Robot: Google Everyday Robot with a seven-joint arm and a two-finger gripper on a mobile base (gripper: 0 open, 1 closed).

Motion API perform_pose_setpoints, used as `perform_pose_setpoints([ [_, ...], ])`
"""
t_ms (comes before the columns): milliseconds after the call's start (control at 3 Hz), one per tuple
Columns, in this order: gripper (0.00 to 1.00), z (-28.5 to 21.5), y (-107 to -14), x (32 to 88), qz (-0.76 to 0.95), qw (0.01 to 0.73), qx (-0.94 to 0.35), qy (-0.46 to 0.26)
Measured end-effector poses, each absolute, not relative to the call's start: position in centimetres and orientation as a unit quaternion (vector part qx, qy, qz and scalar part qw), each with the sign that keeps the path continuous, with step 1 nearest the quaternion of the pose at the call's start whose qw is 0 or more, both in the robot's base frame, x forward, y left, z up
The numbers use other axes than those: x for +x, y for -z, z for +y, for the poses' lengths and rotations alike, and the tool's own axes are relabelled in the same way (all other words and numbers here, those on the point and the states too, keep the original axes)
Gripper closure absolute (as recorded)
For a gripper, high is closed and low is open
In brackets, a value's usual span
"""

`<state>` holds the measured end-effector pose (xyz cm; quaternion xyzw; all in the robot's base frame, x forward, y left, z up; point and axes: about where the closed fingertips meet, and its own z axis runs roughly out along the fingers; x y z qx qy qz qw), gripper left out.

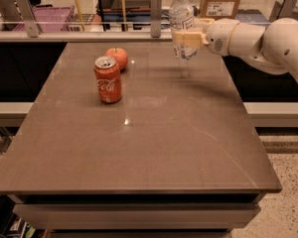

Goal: Place blue plastic bottle upright

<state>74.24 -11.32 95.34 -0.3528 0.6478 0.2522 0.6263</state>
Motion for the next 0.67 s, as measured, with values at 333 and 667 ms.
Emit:
perform_pose_setpoints([
  [333, 1.00, -11.03, -94.43, 74.04, 0.625, 0.634, -0.365, -0.272],
  [667, 1.00, -10.33, -93.82, 73.89, 0.602, 0.641, -0.377, -0.290],
])
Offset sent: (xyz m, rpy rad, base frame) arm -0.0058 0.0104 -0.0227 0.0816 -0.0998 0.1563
